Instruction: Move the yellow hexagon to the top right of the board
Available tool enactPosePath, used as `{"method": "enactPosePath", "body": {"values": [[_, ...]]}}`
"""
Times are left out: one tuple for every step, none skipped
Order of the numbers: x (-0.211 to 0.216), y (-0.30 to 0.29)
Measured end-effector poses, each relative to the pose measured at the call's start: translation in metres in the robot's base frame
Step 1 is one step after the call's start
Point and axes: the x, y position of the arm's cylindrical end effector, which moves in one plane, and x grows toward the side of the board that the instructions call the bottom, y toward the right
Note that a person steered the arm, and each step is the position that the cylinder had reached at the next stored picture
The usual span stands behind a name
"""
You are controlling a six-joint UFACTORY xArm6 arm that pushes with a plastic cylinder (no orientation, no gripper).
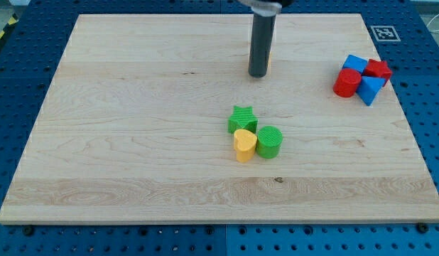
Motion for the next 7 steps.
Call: {"method": "enactPosePath", "body": {"values": [[-0.047, 0.011], [-0.081, 0.022], [-0.074, 0.022], [-0.066, 0.002], [-0.085, -0.026], [-0.117, -0.025], [-0.116, 0.005]]}}
